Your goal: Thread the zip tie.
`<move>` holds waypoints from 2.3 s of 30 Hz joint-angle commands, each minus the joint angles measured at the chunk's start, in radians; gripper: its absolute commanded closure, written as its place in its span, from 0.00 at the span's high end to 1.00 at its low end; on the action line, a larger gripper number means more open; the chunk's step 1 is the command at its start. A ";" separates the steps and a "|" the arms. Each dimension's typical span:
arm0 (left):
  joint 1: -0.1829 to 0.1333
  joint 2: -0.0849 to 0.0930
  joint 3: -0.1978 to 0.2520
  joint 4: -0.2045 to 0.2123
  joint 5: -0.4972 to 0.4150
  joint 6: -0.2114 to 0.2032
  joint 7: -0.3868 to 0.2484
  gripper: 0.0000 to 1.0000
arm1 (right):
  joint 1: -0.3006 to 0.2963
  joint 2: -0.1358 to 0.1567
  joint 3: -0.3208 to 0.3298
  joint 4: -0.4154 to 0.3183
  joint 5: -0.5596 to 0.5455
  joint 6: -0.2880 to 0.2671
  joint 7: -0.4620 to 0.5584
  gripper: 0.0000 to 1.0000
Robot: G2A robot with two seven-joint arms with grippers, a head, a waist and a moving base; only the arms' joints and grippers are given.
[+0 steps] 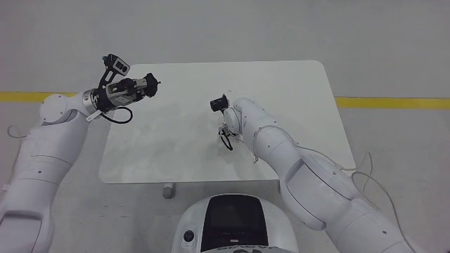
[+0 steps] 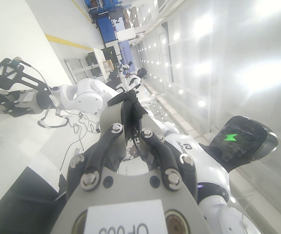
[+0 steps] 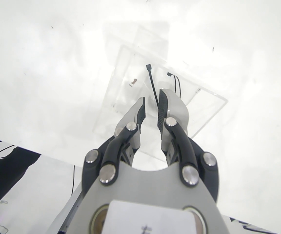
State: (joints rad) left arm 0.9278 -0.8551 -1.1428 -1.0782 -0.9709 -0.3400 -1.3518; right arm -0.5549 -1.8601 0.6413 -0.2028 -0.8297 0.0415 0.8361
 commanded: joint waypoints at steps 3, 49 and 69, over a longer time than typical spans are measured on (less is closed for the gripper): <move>0.000 0.000 0.000 0.000 0.000 0.000 0.000 0.00 | 0.002 -0.001 0.003 0.003 0.000 -0.001 -0.009 0.15; 0.000 0.000 0.000 0.000 0.000 0.000 0.000 0.00 | 0.004 -0.014 0.013 0.009 -0.044 0.009 0.007 0.42; 0.000 0.000 0.000 0.000 0.000 0.000 0.000 0.00 | 0.001 -0.017 0.027 0.023 -0.041 -0.008 0.002 0.27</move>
State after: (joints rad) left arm 0.9278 -0.8551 -1.1428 -1.0782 -0.9709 -0.3400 -1.3518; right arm -0.5542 -1.8771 0.6672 -0.1812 -0.8710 0.0341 0.8381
